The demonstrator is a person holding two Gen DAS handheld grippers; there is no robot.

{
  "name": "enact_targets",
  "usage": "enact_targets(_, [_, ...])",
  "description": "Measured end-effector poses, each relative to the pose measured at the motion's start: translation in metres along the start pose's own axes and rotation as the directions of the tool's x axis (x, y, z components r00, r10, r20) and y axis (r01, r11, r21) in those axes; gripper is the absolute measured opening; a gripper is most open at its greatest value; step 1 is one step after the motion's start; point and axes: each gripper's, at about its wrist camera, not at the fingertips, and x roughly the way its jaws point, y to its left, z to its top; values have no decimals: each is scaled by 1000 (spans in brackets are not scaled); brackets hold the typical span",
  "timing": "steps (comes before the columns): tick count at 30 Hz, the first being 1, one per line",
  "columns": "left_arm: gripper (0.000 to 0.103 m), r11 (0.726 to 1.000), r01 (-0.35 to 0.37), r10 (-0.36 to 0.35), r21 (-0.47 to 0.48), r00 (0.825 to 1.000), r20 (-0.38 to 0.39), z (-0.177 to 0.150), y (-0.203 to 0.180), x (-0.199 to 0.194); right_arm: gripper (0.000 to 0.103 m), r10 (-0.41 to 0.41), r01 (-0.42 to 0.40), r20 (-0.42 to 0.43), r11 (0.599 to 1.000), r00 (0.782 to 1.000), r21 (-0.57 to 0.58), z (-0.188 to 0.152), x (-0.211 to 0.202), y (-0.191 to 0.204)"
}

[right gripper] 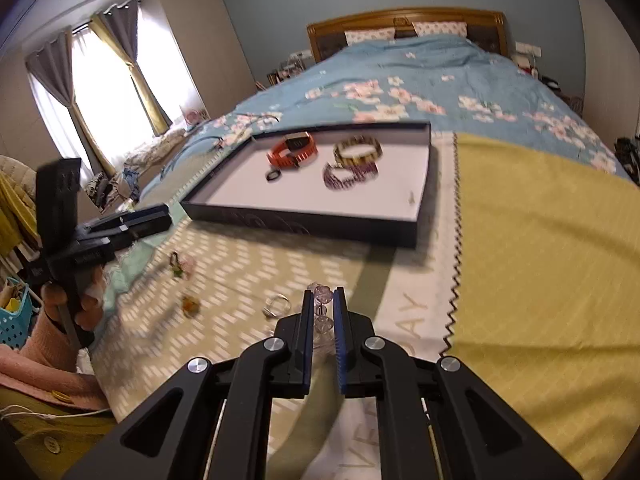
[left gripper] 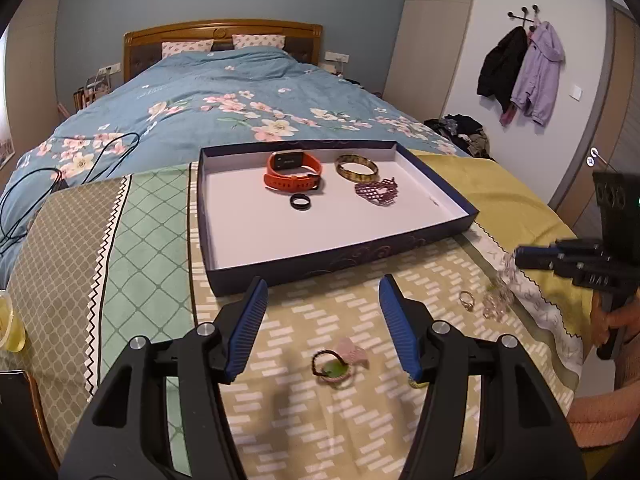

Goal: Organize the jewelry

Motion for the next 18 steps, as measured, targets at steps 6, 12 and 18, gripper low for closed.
enact_targets(6, [57, 1000, 16, -16, 26, 1000, 9, -6, -11, -8, 8, 20, -17, 65, 999, 998, -43, 13, -20, 17])
enact_targets(12, [57, 998, 33, -33, 46, 999, 6, -17, -18, -12, 8, 37, -31, 116, 998, 992, -56, 23, -30, 24])
enact_targets(18, [57, 998, 38, -36, 58, 999, -28, -29, -22, -12, 8, 63, -57, 122, 997, 990, -52, 24, -25, 27])
